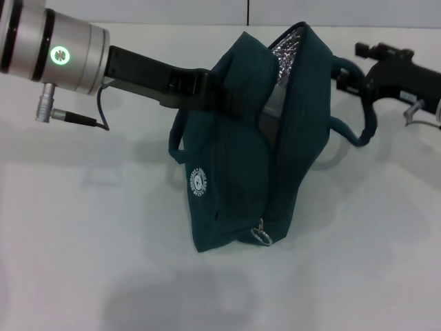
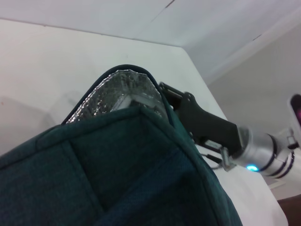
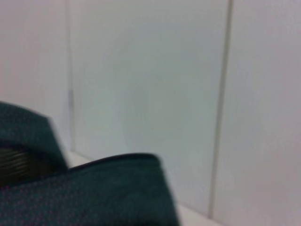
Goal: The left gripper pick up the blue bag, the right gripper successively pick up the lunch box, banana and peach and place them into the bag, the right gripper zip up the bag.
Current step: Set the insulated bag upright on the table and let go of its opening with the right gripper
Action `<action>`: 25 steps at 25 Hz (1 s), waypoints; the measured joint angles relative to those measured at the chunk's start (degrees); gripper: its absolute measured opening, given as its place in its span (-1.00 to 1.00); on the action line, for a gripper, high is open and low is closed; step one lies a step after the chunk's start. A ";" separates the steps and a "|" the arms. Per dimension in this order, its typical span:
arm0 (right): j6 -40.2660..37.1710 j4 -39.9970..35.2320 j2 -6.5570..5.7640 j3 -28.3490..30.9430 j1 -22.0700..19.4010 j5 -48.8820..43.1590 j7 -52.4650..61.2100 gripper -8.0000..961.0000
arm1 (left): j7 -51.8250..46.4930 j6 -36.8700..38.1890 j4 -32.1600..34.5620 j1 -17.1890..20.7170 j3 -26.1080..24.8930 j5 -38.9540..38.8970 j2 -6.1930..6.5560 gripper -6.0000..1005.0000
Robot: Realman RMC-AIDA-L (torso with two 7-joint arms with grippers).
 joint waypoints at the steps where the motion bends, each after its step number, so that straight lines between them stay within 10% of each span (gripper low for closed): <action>1: 0.43 -0.07 0.02 0.04 0.05 0.37 -0.26 0.41 | 0.05 0.02 0.00 0.11 0.00 -0.02 0.00 -0.88; 15: -14.41 -5.31 -0.18 -0.34 -8.24 17.87 -12.59 0.08 | 2.62 0.87 -0.20 3.14 -0.53 -1.35 0.03 -0.88; 25: -21.91 -27.58 -0.91 -0.90 -17.91 11.70 5.12 -0.89 | 8.55 3.11 -9.92 4.80 -0.09 -11.83 -0.01 -0.88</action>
